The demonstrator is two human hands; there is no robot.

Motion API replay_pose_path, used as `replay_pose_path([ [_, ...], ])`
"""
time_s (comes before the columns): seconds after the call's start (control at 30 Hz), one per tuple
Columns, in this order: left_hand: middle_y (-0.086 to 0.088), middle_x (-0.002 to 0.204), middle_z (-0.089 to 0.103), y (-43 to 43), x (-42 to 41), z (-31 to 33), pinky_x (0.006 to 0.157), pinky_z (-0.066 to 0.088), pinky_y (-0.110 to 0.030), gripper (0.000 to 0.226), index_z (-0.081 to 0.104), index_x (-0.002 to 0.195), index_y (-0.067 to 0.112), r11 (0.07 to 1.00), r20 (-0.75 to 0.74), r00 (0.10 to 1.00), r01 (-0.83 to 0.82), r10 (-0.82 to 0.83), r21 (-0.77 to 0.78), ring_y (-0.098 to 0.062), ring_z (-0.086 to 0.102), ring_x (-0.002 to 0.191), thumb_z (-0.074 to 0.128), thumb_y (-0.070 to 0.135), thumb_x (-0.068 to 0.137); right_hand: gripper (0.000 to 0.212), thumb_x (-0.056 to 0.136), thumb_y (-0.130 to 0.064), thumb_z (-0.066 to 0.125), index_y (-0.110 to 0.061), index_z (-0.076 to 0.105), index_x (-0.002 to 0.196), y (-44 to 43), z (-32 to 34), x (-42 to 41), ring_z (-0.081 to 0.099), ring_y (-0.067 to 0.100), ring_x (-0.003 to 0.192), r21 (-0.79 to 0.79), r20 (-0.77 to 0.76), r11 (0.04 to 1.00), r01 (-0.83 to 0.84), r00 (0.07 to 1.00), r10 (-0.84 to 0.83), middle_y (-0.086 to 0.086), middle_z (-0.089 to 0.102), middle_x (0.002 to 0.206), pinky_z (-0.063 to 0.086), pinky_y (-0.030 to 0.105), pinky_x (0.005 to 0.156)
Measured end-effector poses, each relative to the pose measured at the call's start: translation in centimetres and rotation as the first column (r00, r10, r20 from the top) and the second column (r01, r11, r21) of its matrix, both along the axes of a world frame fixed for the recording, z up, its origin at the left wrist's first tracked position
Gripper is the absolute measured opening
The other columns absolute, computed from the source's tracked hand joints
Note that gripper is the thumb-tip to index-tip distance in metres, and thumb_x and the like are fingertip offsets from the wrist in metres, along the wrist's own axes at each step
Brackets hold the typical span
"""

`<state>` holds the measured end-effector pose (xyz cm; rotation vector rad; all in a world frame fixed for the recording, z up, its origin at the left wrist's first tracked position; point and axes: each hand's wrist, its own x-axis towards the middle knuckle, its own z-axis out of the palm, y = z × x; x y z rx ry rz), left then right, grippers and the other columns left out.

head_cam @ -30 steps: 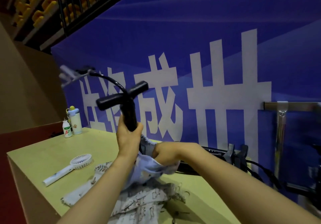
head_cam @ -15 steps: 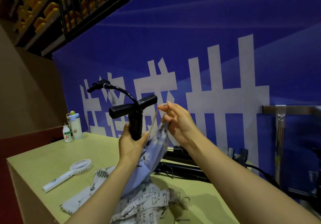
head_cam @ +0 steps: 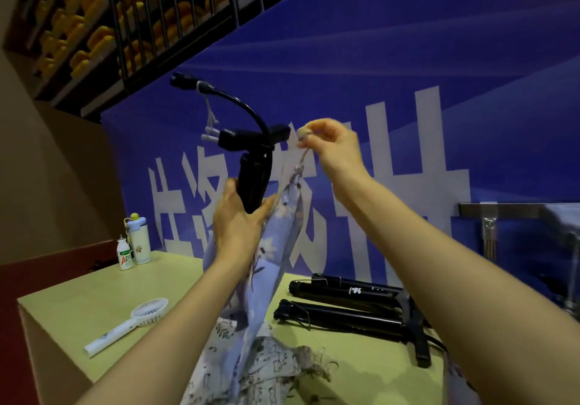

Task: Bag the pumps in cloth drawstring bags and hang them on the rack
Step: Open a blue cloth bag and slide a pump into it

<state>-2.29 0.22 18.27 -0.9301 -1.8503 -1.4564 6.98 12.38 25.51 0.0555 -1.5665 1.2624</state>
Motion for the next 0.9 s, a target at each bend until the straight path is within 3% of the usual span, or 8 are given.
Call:
replay_pose_path([
  [0.1,-0.003,0.097,0.051,-0.3,1.7,1.7,0.069,0.038,-0.032,0.053,0.043,0.114,0.005,1.0,-0.062,0.998,-0.015,0.016,0.023,-0.02,0.048,0.088,0.067,0.039,0.081,0.019,0.091,-0.005,0.054,-0.019,0.06,0.079,0.8,1.3,2.0,0.057,0.011,0.061,-0.073,-0.046,0.975,0.21,0.976,-0.213,-0.002,0.059,0.071,0.049,0.023,0.053],
  [0.2,-0.006,0.103,0.054,0.3,4.3,2.8,0.071,0.036,-0.03,0.051,0.039,0.117,0.006,0.996,-0.114,0.99,0.082,-0.084,-0.026,-0.024,0.052,0.096,0.064,0.037,0.085,0.013,0.095,-0.016,0.054,-0.008,0.051,0.086,1.0,2.5,4.6,0.059,0.011,0.047,-0.272,-0.15,0.96,0.068,0.982,-0.113,0.005,0.053,0.066,0.051,0.02,0.046],
  [0.3,-0.014,0.121,0.055,1.6,7.3,3.4,0.08,0.043,-0.035,0.054,0.033,0.127,0.006,0.981,-0.171,0.97,0.154,-0.173,-0.121,-0.033,0.053,0.113,0.059,0.034,0.089,0.024,0.096,-0.026,0.052,-0.012,0.046,0.077,1.4,4.1,7.3,0.064,0.017,0.056,-0.258,-0.199,0.963,0.073,0.972,-0.127,0.005,0.053,0.061,0.057,0.028,0.056],
  [0.43,-0.012,0.13,0.054,3.9,13.0,3.6,0.095,0.048,-0.044,0.064,0.027,0.135,0.015,0.967,-0.189,0.95,0.23,-0.247,-0.107,-0.033,0.053,0.12,0.061,0.038,0.086,0.029,0.098,-0.033,0.047,-0.011,0.048,0.078,1.8,5.5,12.7,0.069,0.017,0.065,-0.146,-0.187,0.973,0.178,0.961,-0.204,0.006,0.063,0.068,0.058,0.043,0.078],
  [0.6,0.003,0.12,0.052,7.4,22.1,2.1,0.074,0.033,-0.015,0.061,0.021,0.142,0.012,0.856,0.012,0.858,0.514,-0.514,-0.052,-0.014,0.053,0.108,0.053,0.028,0.093,0.03,0.097,-0.034,0.049,-0.008,0.052,0.082,3.0,5.0,19.8,0.069,0.015,0.067,-0.047,-0.087,0.982,0.182,0.979,-0.186,0.007,0.068,0.072,0.054,0.028,0.062],
  [0.77,-0.003,0.141,0.049,11.7,27.5,-1.5,0.089,0.034,-0.015,0.045,0.036,0.136,0.026,0.691,0.238,0.694,0.715,-0.68,-0.109,-0.02,0.047,0.13,0.048,0.037,0.094,0.041,0.099,-0.035,0.043,-0.005,0.054,0.074,5.0,3.5,26.6,0.067,0.017,0.069,-0.196,0.002,0.974,0.113,0.993,-0.115,0.009,0.066,0.081,0.055,0.025,0.062],
  [0.83,-0.01,0.132,0.056,13.7,29.5,-2.6,0.085,0.034,-0.012,0.038,0.049,0.125,0.019,0.656,0.189,0.667,0.744,-0.721,-0.124,-0.024,0.052,0.125,0.058,0.031,0.09,0.037,0.1,-0.032,0.042,-0.006,0.053,0.075,6.0,3.1,29.2,0.068,0.011,0.057,-0.242,0.054,0.963,0.119,0.993,-0.109,0.009,0.065,0.08,0.054,0.02,0.053],
  [0.9,-0.013,0.108,0.066,16.3,31.3,-3.8,0.081,0.046,-0.024,0.052,0.056,0.111,0.005,0.6,0.199,0.608,0.793,-0.769,-0.105,-0.026,0.064,0.104,0.067,0.038,0.072,0.032,0.101,-0.023,0.041,-0.006,0.052,0.075,7.2,2.2,31.6,0.06,0.005,0.04,-0.244,0.184,0.956,0.166,0.975,-0.122,0.01,0.063,0.08,0.045,0.013,0.039],
])
